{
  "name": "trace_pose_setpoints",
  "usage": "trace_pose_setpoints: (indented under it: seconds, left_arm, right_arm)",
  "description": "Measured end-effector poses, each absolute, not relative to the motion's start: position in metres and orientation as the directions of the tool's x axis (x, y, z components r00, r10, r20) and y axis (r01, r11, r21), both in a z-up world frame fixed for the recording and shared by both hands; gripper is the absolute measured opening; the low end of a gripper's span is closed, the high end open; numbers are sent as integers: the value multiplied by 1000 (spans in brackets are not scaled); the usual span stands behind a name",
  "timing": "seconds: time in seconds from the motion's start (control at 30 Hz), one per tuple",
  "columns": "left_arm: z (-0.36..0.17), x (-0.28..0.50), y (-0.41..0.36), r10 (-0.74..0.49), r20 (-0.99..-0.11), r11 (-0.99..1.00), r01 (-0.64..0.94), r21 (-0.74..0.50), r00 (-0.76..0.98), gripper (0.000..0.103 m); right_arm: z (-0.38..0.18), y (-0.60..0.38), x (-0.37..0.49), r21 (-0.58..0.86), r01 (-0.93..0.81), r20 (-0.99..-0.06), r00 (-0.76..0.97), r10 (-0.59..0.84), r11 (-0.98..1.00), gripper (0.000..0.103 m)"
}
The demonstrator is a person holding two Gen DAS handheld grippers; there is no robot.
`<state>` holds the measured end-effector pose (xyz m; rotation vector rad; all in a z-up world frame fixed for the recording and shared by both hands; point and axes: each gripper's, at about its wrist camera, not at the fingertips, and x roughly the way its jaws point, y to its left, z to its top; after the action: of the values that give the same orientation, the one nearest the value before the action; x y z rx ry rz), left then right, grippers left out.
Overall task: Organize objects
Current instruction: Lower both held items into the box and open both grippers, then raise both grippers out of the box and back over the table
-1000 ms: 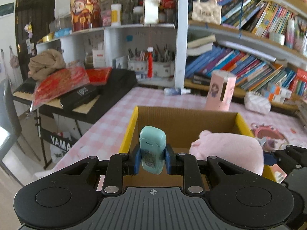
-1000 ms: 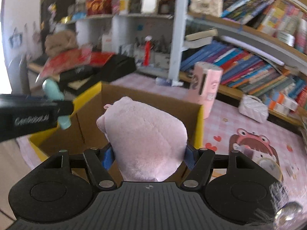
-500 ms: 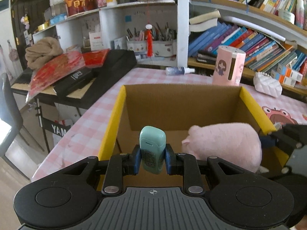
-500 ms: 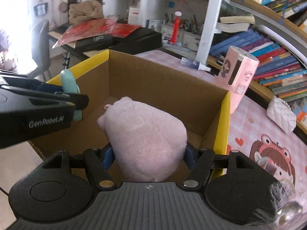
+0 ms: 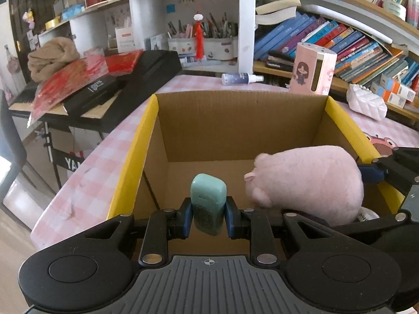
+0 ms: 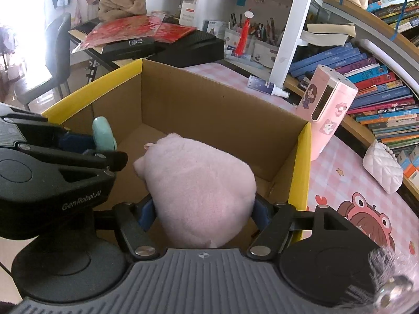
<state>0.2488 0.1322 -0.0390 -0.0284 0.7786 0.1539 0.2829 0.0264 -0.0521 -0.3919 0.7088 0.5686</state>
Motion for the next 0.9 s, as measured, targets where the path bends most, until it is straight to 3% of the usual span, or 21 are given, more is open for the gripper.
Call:
trace_pose_setpoints:
  seconds: [0.1, 0.17, 0.37, 0.6, 0.9]
  left_arm:
    - [-35, 245, 130, 140, -681, 988, -146, 48, 719, 34]
    - [-30, 241, 128, 155, -662, 986, -159, 54, 734, 50]
    - [-7, 222, 127, 177, -587, 981, -186, 45, 790, 69]
    - [16, 190, 131, 175, -517, 979, -202, 4, 838, 73]
    - [21, 148, 138, 178, -496, 980, -198, 13, 850, 80]
  right_arm:
    - [-52, 26, 282, -148, -599, -698, 627, 346, 787, 71]
    - [-51, 26, 282, -146, -590, -693, 634, 343, 794, 74]
    - [-41, 21, 275, -160, -560, -641, 685, 345, 813, 86]
    - [-15, 3, 254, -132, -484, -557, 758, 339, 865, 86]
    - [0, -23, 208, -111, -367, -500, 824, 268, 923, 86]
